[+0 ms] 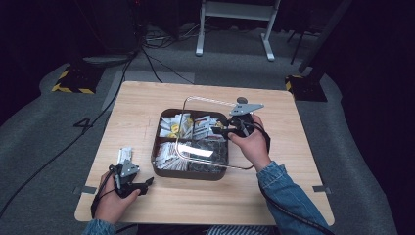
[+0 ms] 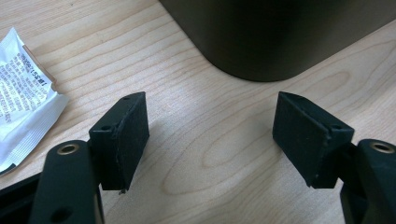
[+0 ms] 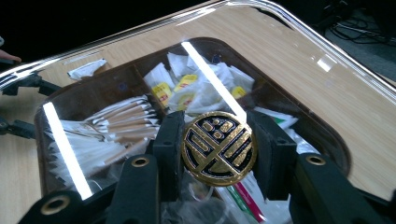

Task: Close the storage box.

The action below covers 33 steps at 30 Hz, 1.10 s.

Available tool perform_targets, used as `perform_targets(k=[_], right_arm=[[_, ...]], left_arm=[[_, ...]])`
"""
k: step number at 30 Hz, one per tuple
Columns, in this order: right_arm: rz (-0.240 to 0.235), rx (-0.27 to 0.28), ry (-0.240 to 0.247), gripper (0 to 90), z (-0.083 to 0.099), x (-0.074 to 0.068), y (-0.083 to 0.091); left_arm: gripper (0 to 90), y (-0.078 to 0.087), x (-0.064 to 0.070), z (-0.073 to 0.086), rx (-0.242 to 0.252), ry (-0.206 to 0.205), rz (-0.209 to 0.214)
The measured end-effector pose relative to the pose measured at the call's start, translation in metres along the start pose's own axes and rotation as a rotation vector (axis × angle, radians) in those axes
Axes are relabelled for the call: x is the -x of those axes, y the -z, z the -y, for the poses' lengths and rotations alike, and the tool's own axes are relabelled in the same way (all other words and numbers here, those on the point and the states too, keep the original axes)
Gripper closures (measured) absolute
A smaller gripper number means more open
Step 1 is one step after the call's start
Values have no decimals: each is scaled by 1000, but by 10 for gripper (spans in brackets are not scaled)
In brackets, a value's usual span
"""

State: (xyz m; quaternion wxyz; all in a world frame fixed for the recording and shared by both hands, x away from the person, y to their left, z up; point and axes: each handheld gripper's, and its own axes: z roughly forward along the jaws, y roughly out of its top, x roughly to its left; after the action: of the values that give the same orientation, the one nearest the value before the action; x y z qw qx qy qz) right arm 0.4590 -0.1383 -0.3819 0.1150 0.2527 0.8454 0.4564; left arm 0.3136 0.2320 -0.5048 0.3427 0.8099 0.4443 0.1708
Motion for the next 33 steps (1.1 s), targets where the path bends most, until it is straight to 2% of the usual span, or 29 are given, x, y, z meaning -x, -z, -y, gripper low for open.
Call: perform_targets(k=[8, 18, 33], right_arm=[[-25, -26, 22, 593, -11, -14, -24], [-55, -57, 43, 593, -13, -23, -58], [-37, -93, 39, 593, -4, -25, -87]], left_arm=[[274, 0, 0, 0, -3, -1, 1], [274, 0, 0, 0, -3, -1, 1], [274, 0, 0, 0, -3, -1, 1]])
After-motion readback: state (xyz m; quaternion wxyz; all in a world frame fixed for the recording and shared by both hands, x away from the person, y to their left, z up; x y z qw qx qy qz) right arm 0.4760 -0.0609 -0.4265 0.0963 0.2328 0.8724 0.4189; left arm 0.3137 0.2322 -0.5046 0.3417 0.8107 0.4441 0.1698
